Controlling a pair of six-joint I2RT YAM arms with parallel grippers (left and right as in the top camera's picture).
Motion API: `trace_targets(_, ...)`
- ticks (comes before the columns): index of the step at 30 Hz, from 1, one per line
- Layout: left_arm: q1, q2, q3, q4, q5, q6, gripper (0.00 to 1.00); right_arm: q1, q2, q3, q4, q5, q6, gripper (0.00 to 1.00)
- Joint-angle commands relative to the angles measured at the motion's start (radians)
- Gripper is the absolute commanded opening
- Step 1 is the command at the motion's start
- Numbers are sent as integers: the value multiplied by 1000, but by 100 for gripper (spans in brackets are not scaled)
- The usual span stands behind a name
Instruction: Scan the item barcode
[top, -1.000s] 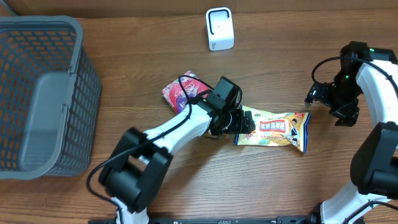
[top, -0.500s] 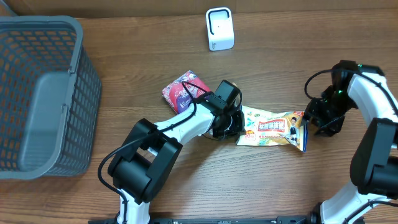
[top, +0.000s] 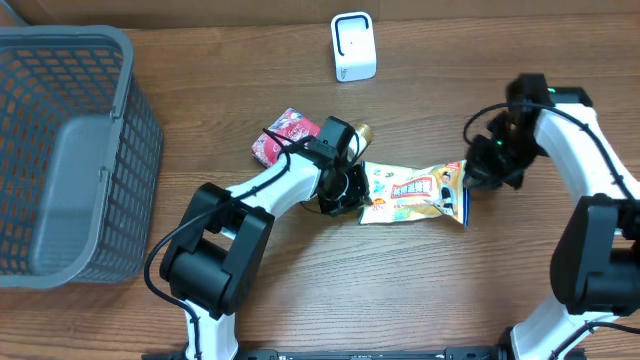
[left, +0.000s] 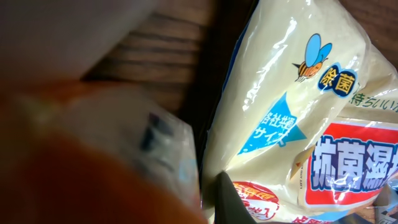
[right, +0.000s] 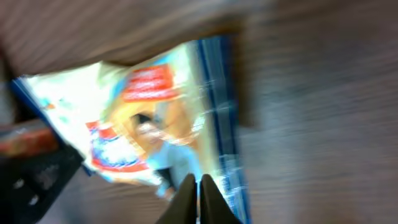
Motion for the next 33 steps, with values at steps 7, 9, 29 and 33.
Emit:
trace_targets(7,12,32,-10,-13,-101,-24,4,198,-6,-77,128,-21,41,8)
trace_targets(9,12,32,-10,-12,-102,-24,4,213,-6,-139,196,18,97,9)
trace_targets(29,97,-82,-9,-59,-76,53,4,50,-6,-37,-8,496,322,4)
trace_targets(33,96,-181,-9,-59,-79,74,4,50,-7,87,-98,436,261,4)
